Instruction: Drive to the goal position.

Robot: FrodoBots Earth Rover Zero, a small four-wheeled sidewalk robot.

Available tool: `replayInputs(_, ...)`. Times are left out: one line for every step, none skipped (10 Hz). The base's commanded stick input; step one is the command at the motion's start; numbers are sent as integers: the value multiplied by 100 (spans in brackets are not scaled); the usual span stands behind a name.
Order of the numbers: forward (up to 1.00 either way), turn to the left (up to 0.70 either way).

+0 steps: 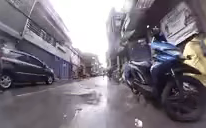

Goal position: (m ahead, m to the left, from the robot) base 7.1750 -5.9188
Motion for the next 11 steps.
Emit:
replayInputs(99,0)
replayInputs(99,0)
replayInputs(99,0)
replayInputs(99,0)
replayInputs(99,0)
replayInputs(99,0)
replayInputs(99,0)
replayInputs(99,0)
replayInputs(99,0)
replayInputs(99,0)
replayInputs(99,0)
